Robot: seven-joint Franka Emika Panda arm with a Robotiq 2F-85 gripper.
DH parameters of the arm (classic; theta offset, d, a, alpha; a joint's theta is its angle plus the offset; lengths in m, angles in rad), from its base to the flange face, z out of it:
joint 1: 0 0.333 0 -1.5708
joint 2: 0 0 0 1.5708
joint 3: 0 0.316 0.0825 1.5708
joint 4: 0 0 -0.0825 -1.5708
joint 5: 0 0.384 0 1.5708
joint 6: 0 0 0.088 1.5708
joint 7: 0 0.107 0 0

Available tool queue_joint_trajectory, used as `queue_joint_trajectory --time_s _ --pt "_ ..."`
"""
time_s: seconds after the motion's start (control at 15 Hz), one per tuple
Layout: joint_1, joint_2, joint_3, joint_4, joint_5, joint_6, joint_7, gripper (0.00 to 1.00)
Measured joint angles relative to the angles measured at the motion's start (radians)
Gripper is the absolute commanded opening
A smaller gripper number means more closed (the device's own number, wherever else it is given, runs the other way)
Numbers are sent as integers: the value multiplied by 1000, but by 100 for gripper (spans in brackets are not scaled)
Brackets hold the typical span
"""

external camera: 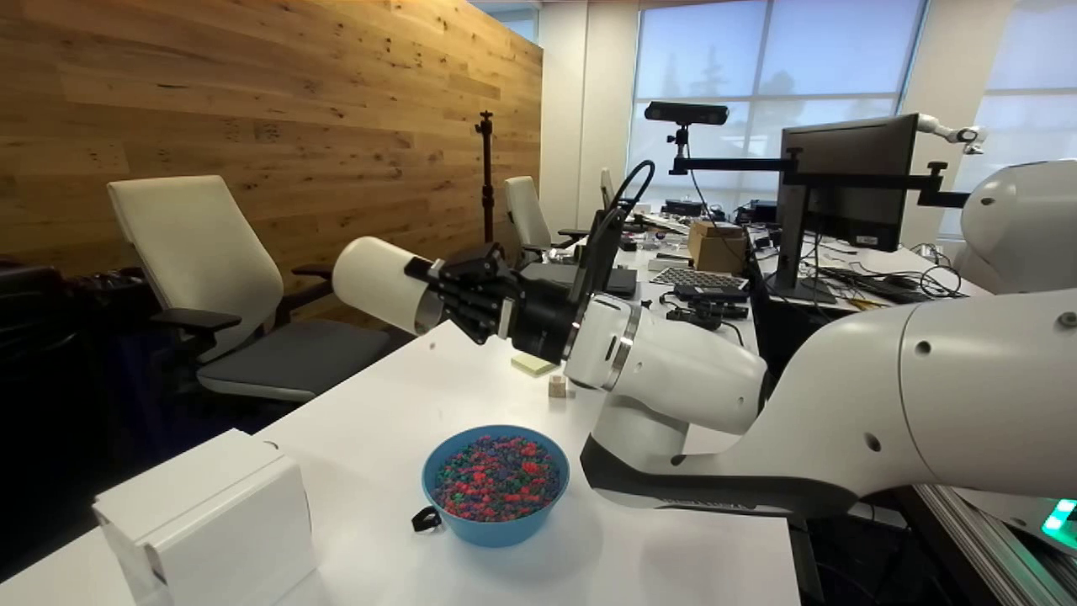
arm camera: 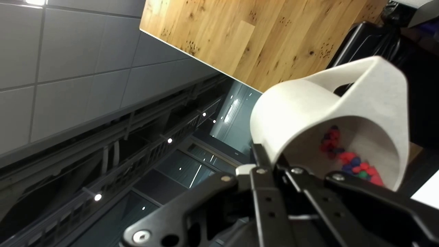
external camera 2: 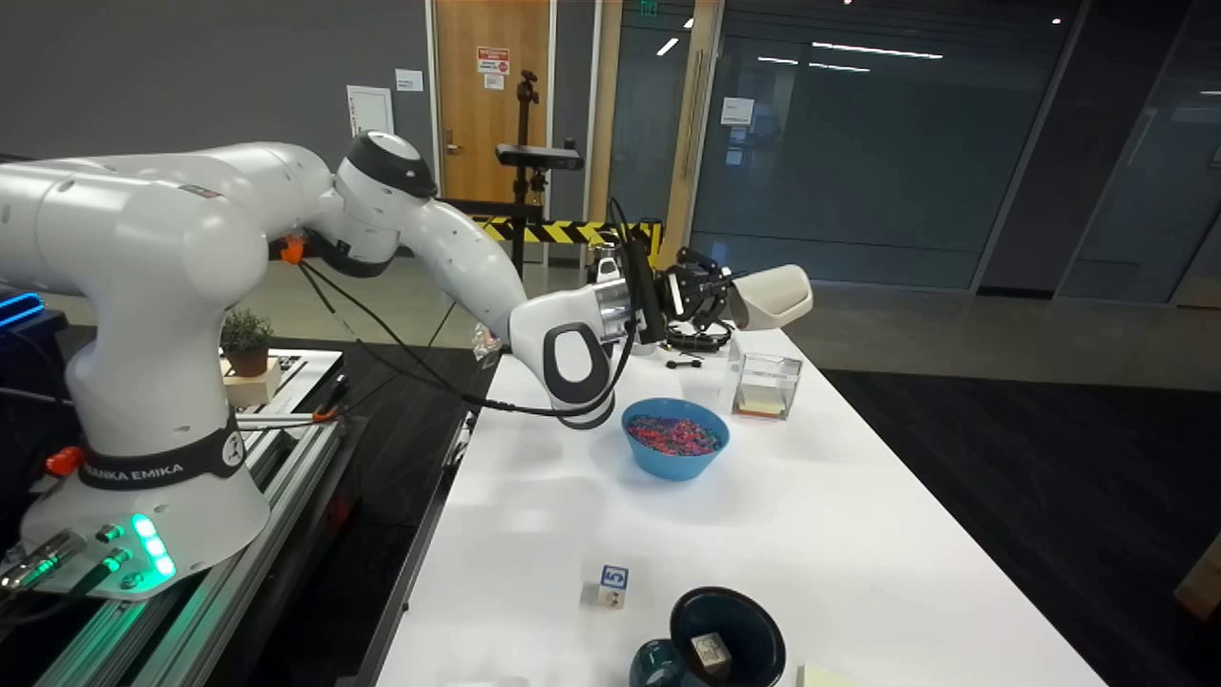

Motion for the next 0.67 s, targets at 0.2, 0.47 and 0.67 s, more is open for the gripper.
queue_joint_trajectory --time_s 0.2,0.47,0.67 --pt "1 0 -3 0 0 0 0 1" --pt "3 0 -9 0 0 0 0 1" --pt "7 0 -13 0 0 0 0 1"
